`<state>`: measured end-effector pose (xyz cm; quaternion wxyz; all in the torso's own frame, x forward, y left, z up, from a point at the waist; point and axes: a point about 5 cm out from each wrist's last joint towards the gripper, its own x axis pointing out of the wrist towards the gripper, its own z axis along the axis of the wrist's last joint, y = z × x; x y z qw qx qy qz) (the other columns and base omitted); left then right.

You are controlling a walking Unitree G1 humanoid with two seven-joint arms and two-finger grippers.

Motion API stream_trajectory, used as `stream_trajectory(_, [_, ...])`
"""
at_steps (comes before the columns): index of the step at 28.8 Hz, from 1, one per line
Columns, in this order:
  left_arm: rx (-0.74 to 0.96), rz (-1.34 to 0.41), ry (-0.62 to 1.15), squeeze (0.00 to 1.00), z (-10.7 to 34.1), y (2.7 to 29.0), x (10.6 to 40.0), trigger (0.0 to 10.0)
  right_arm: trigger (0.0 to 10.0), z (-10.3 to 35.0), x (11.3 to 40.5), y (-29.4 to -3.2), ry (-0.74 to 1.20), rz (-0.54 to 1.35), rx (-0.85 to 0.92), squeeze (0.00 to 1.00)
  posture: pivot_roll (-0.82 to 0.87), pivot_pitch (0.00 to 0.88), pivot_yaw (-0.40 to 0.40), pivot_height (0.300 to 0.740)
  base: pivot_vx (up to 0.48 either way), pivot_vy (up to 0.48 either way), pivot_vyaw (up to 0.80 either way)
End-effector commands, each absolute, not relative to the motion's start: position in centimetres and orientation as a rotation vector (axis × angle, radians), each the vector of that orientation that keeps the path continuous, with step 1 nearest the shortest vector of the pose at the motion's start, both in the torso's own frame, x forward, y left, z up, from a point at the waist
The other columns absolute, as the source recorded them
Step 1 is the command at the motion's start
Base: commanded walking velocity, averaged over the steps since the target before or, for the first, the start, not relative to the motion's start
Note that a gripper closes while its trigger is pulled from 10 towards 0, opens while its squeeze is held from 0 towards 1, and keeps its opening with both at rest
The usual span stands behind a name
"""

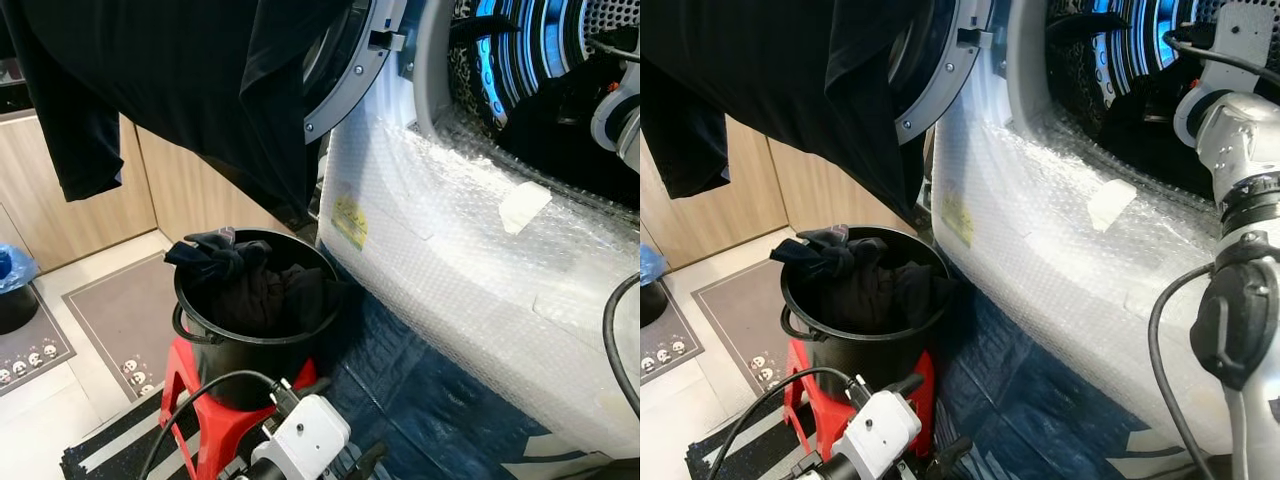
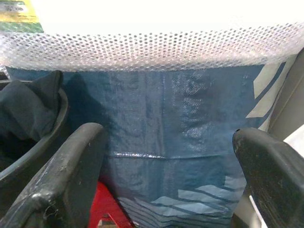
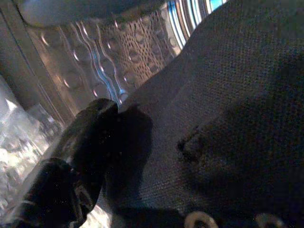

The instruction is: Clothes washing

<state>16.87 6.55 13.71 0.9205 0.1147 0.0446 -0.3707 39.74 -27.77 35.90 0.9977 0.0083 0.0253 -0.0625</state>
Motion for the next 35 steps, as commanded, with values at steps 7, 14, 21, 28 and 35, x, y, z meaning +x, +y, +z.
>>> stream_trajectory(7, [0.239, -0.785, 0.089, 0.00, 13.6, 6.5, 17.2, 10.0, 10.0, 35.3, 38.6, -27.6, 0.038, -0.167, 0.026, 0.00, 0.10, 0.000, -0.150, 0.740, 0.000, 0.000, 0.00])
stream_trajectory(14, [0.241, -0.792, 0.088, 0.00, 13.6, 6.6, 17.6, 10.0, 10.0, 33.8, 37.4, -25.6, -0.033, -0.212, 0.030, 0.00, 0.07, 0.000, -0.139, 0.740, 0.000, 0.000, 0.00])
stream_trajectory(21, [0.241, -0.801, 0.087, 0.00, 13.6, 6.6, 17.9, 10.0, 10.0, 32.3, 35.7, -23.7, -0.094, -0.317, 0.056, 0.00, 0.06, 0.000, -0.131, 0.740, 0.000, 0.000, 0.00])
stream_trajectory(28, [0.244, -0.792, 0.089, 0.00, 13.6, 6.8, 18.0, 10.0, 10.0, 31.3, 33.9, -23.2, -0.144, -0.377, 0.152, 0.00, 0.06, 0.000, -0.130, 0.740, 0.000, 0.000, 0.00])
stream_trajectory(35, [0.246, -0.785, 0.090, 0.00, 13.6, 7.1, 18.2, 10.0, 10.0, 30.1, 32.1, -22.7, -0.297, -0.225, 0.254, 0.00, 0.06, 0.000, -0.126, 0.740, 0.000, 0.000, 0.00])
